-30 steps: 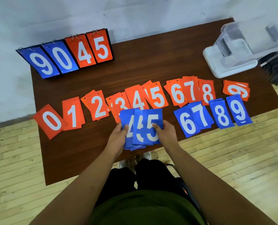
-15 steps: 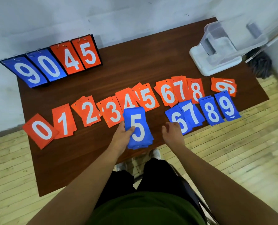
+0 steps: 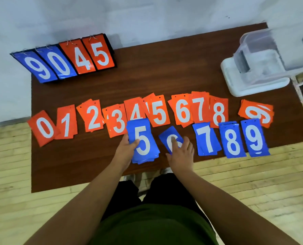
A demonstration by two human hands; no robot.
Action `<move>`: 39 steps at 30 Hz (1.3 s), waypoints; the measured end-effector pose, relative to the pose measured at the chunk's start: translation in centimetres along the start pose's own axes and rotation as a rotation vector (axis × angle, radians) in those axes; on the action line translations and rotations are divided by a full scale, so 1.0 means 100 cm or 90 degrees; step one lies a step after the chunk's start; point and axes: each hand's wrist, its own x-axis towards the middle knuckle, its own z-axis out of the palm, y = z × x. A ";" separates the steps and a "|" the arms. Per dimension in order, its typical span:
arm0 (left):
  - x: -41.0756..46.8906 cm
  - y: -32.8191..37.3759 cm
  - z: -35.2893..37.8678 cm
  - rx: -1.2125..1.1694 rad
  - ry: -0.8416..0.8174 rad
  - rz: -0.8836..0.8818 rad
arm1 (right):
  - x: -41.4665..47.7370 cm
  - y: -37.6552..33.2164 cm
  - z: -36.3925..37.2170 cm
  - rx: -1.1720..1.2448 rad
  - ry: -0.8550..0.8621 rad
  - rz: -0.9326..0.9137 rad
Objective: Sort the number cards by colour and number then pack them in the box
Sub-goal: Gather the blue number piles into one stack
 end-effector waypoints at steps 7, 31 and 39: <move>-0.004 -0.011 0.002 -0.004 0.068 -0.017 | 0.029 -0.001 -0.020 0.062 -0.118 0.124; 0.002 0.031 0.114 0.058 -0.004 0.022 | 0.059 0.073 -0.064 0.321 0.085 0.032; 0.006 0.018 0.125 0.033 -0.004 -0.022 | 0.038 0.105 -0.031 -0.041 0.004 -0.020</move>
